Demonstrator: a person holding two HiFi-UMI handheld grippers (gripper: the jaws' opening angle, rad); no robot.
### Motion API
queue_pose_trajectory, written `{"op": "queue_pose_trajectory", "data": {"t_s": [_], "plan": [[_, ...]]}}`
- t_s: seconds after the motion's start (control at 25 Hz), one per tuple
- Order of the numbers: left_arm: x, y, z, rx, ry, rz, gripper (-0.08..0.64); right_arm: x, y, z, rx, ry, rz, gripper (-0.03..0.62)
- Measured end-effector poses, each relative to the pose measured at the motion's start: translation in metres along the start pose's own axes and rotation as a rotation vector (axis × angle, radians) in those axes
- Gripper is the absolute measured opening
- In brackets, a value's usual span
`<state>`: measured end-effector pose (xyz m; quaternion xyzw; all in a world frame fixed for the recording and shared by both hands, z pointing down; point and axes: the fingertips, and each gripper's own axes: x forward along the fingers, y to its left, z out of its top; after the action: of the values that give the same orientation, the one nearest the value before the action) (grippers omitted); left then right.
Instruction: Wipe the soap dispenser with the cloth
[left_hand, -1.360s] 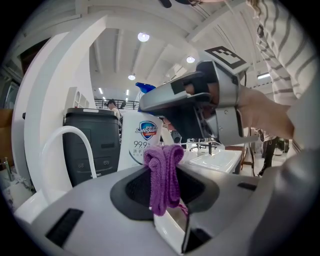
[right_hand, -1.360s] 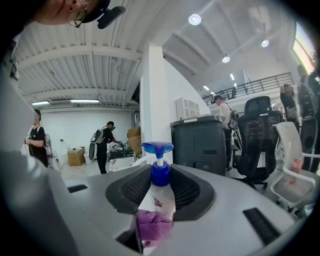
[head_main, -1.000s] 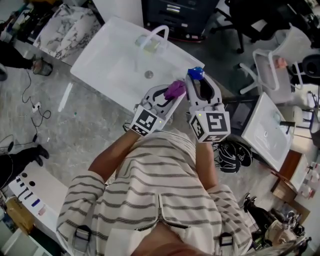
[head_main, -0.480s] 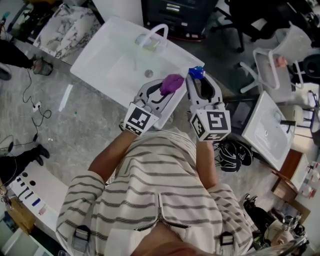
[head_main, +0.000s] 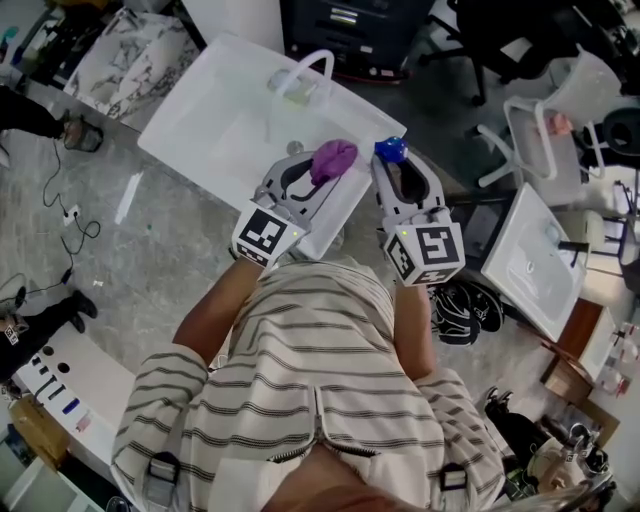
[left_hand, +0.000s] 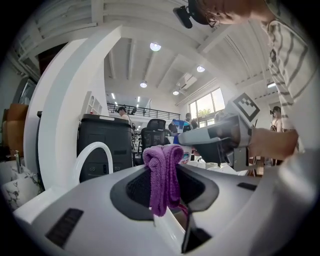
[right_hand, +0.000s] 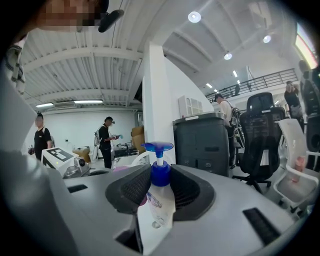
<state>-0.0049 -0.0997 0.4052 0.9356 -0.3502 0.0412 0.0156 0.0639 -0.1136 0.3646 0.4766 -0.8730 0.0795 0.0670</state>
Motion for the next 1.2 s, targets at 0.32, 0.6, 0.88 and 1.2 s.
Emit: {"op": "queue_pose_trajectory", "data": {"t_s": [0.32, 0.6, 0.88, 1.2], "plan": [[-0.001, 0.003, -0.001, 0.037, -0.005, -0.069, 0.12, -0.003, 0.011, -0.005, -0.011, 0.019, 0.093, 0.133], [-0.003, -0.01, -0.001, 0.062, -0.029, -0.172, 0.12, -0.015, 0.017, -0.003, -0.071, 0.011, 0.202, 0.133], [-0.005, -0.017, -0.001, -0.01, -0.053, -0.311, 0.12, -0.026, 0.028, -0.006, -0.11, 0.038, 0.309, 0.133], [-0.008, -0.027, 0.001, 0.003, -0.045, -0.446, 0.119, -0.037, 0.046, -0.009, -0.127, 0.04, 0.409, 0.133]]}}
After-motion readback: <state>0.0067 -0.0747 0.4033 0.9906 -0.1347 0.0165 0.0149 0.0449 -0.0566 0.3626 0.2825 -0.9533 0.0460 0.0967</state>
